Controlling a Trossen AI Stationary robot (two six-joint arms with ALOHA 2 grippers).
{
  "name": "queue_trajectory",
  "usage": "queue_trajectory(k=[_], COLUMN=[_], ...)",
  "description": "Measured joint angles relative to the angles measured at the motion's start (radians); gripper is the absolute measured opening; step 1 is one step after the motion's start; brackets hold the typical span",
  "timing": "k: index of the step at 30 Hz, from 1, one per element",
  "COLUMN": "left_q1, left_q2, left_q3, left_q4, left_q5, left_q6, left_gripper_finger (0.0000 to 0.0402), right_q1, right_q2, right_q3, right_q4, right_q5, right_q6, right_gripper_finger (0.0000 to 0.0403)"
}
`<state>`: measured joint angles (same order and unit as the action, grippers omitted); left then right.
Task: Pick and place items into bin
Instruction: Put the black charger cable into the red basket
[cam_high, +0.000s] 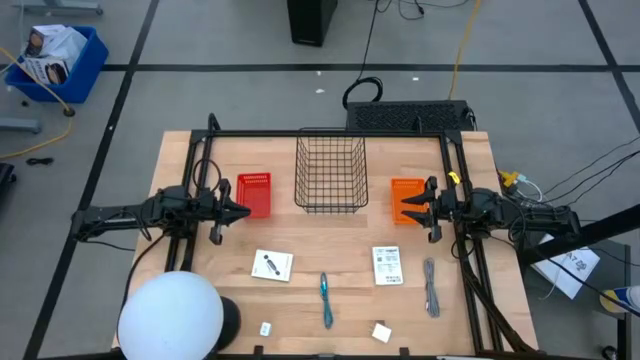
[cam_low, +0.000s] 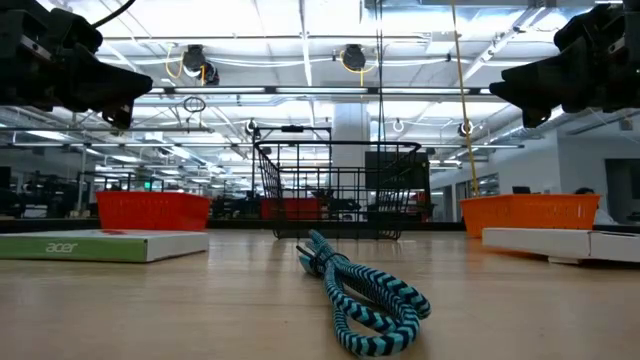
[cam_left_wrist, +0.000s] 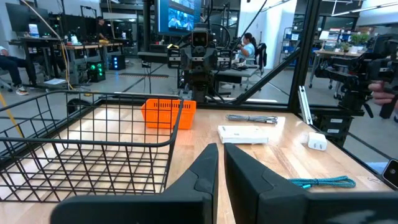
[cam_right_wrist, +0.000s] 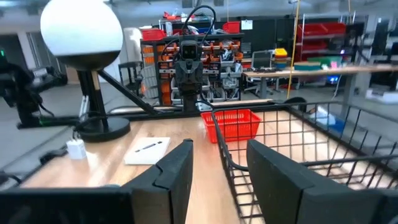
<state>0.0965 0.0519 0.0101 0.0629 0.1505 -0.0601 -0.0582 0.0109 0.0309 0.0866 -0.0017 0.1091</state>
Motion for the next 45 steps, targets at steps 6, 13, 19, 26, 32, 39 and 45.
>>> queue_trajectory(k=[6,13,19,26,32,39,45], left_q1=[0.0,0.0,0.0,0.0,0.0,0.0,0.0], left_q2=[0.0,0.0,0.0,0.0,0.0,0.0,0.0], left_q3=[0.0,0.0,0.0,0.0,0.001,0.001,0.001], left_q4=[0.0,0.0,0.001,0.05,0.105,0.152,0.232], left_q5=[0.0,-0.001,-0.101,-0.147,-0.151,-0.152,-0.152], left_q6=[0.0,0.018,0.283,0.201,-0.006,-0.097,-0.1], left_gripper_finger=[0.0031,0.0031,0.0031,0.0031,0.0031,0.0031,0.0031], right_q1=[0.0,0.001,0.006,0.083,0.212,0.346,0.379], right_q2=[0.0,0.0,0.0,0.079,0.272,0.587,0.819], right_q3=[0.0,0.0,0.0,0.0,0.001,0.133,0.43], right_q4=[0.079,0.102,0.136,0.146,0.296,0.386,0.059], right_q5=[-0.002,-0.003,-0.021,-0.008,0.113,0.255,0.284], right_q6=[0.338,0.42,0.498,0.454,0.451,0.365,0.402], right_gripper_finger=[0.0141,0.0141,0.0141,0.0141,0.0141,0.0141,0.0141])
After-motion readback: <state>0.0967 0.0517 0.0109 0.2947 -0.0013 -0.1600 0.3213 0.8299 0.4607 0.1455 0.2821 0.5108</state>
